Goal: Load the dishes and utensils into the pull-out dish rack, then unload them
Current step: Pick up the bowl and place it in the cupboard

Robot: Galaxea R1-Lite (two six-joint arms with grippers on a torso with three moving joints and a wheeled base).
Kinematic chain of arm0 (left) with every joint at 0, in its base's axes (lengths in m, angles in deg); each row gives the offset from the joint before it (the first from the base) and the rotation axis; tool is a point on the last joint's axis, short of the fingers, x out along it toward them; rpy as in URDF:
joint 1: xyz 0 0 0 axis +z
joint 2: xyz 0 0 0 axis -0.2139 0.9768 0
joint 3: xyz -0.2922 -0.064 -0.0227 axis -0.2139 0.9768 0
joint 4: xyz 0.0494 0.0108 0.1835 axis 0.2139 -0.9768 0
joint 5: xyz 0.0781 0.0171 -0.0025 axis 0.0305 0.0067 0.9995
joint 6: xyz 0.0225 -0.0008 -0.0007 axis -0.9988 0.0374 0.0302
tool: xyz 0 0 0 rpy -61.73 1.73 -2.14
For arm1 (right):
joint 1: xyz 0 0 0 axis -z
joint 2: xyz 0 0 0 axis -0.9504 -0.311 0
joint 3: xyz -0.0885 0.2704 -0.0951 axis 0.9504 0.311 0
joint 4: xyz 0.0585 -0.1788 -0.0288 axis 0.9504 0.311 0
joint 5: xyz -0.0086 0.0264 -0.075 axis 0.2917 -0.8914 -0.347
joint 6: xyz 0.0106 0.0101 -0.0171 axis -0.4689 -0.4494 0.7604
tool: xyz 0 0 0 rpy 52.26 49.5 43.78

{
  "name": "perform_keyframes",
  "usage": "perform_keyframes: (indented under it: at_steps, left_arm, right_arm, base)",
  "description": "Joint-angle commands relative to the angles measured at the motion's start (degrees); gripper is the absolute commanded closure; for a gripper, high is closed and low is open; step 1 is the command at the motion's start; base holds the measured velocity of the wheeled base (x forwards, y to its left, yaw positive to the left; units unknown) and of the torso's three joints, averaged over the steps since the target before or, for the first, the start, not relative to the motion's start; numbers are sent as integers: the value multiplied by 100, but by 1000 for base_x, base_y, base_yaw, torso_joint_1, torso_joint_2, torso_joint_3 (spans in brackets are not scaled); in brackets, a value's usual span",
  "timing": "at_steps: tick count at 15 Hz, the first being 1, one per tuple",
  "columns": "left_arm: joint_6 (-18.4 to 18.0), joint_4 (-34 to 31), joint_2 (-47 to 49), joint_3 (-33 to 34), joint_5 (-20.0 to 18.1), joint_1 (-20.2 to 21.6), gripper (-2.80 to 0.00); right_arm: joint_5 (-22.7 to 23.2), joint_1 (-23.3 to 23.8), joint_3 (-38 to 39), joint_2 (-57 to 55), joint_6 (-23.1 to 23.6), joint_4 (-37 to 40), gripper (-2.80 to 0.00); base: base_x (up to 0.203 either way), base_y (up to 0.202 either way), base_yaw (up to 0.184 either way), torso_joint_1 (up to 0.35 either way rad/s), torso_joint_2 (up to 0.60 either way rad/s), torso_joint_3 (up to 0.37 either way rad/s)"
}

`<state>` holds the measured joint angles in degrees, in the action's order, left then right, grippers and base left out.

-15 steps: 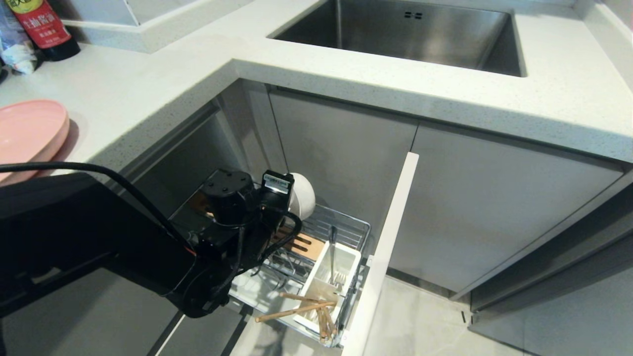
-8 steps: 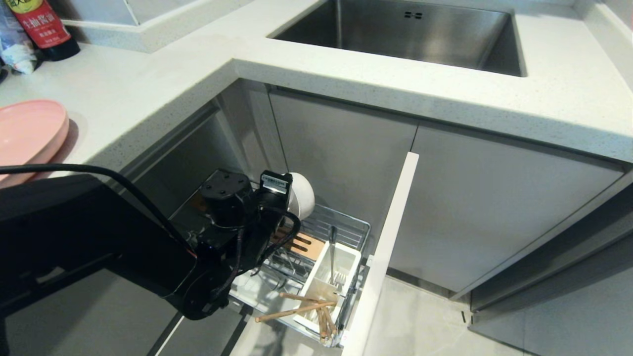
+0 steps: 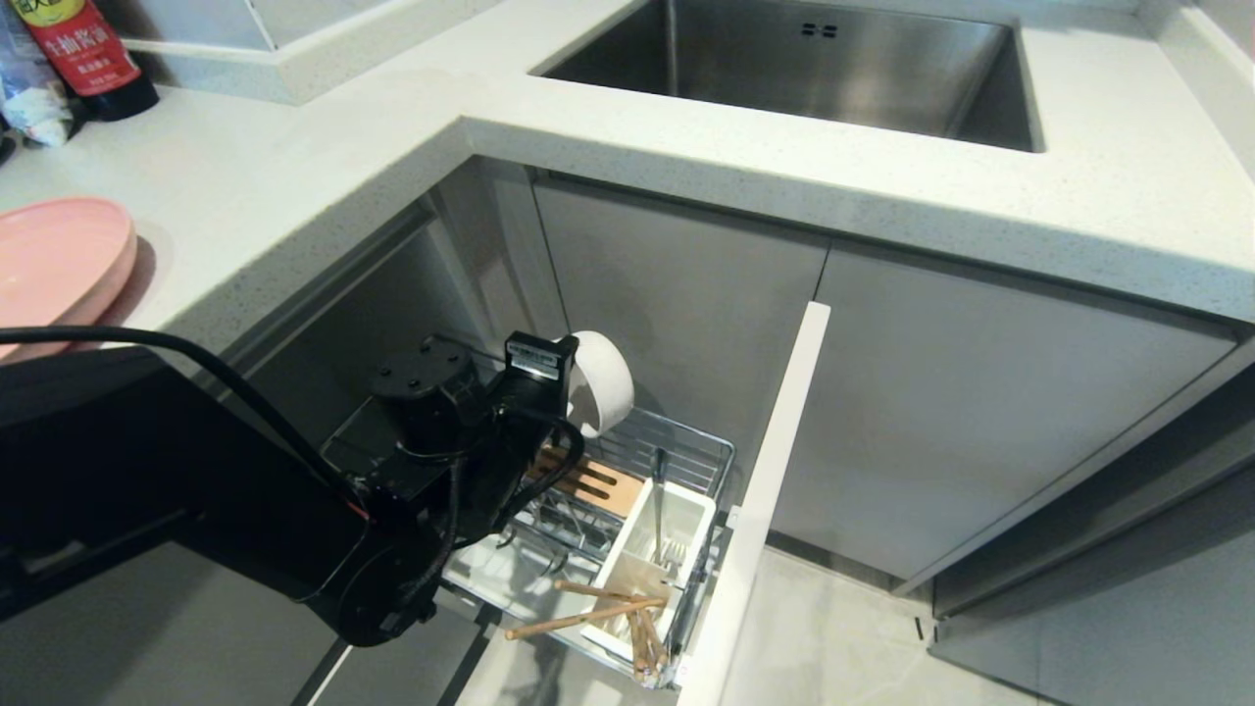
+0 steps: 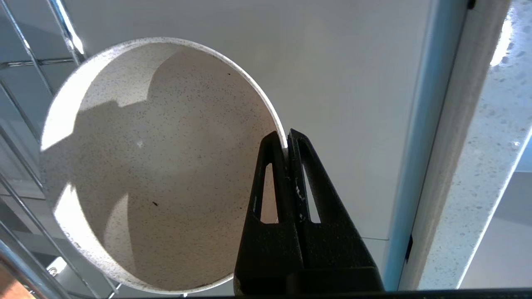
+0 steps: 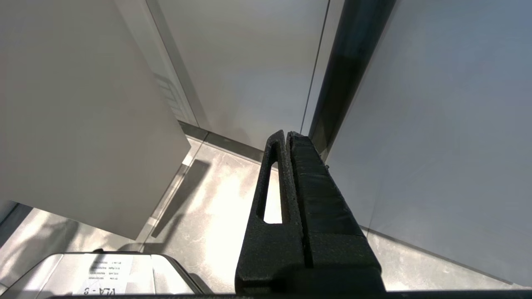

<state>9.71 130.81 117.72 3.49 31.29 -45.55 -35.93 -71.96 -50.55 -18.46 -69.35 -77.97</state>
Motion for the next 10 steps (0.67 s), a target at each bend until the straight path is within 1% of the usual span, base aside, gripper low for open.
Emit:
perform_keyframes:
  at_steps: [1, 3, 7, 8, 10]
  left_arm:
    - [74, 46, 49, 4, -26, 50, 0]
    - [271, 49, 88, 13, -114, 162, 0]
    - [299, 50, 206, 22, -124, 173, 0]
    - [413, 64, 212, 15, -139, 173, 0]
    - [488, 67, 267, 13, -177, 176, 0]
  right_arm:
    - [1, -1, 0, 6, 2, 0, 0]
    - [1, -1, 0, 5, 2, 0, 0]
    - [1, -1, 0, 5, 2, 0, 0]
    - [1, -1, 0, 3, 2, 5, 0]
    - [8, -1, 0, -1, 2, 0, 0]
  base:
    - [0, 0, 0, 0, 0, 0]
    - [0, 0, 0, 0, 0, 0]
    - [0, 0, 0, 0, 0, 0]
    - [0, 0, 0, 0, 0, 0]
    - [0, 0, 0, 0, 0, 0]
